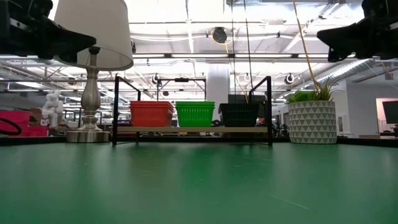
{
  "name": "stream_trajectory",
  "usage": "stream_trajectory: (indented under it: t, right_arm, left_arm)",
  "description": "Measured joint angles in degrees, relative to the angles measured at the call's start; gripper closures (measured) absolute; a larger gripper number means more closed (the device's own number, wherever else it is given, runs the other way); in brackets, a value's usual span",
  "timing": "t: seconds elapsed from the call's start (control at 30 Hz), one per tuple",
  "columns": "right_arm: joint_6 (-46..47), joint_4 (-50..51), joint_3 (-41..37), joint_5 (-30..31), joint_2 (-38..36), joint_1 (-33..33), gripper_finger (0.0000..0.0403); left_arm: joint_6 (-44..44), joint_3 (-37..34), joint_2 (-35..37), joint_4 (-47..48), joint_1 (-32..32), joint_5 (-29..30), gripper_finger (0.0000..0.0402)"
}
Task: Stack baskets on shelf by color
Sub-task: Return to Home Position
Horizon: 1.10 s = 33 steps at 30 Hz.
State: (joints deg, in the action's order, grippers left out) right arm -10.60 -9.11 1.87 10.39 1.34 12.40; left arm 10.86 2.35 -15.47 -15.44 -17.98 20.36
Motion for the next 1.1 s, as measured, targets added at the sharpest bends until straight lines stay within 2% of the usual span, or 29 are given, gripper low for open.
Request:
stream_trajectory:
  t: [0.43, 0.67, 0.87, 1.1]
  right_arm:
    - [-0.60, 3.78, -1.00, -1.45, -1.31, -0.02, 0.0403]
    - [0.02, 4.60, -0.98, -3.07, -1.25, -0.02, 0.0403]
    - [2.84, 4.07, -0.98, -3.08, -1.13, -0.02, 0.0403]
    - [4.24, 3.32, -1.00, -3.06, -1.13, -0.02, 0.0403]
  left_arm:
    - [0.90, 0.00, 9.08, 6.83, 0.00, 0.08, 0.0390]
    - [1.55, 0.00, 14.98, 11.12, 0.00, -2.53, 0.0393]
    - [0.68, 0.07, 15.33, 15.21, 0.07, -2.57, 0.0397]
    - [-0.75, 0.09, 15.32, 17.71, 0.07, -5.90, 0.0392]
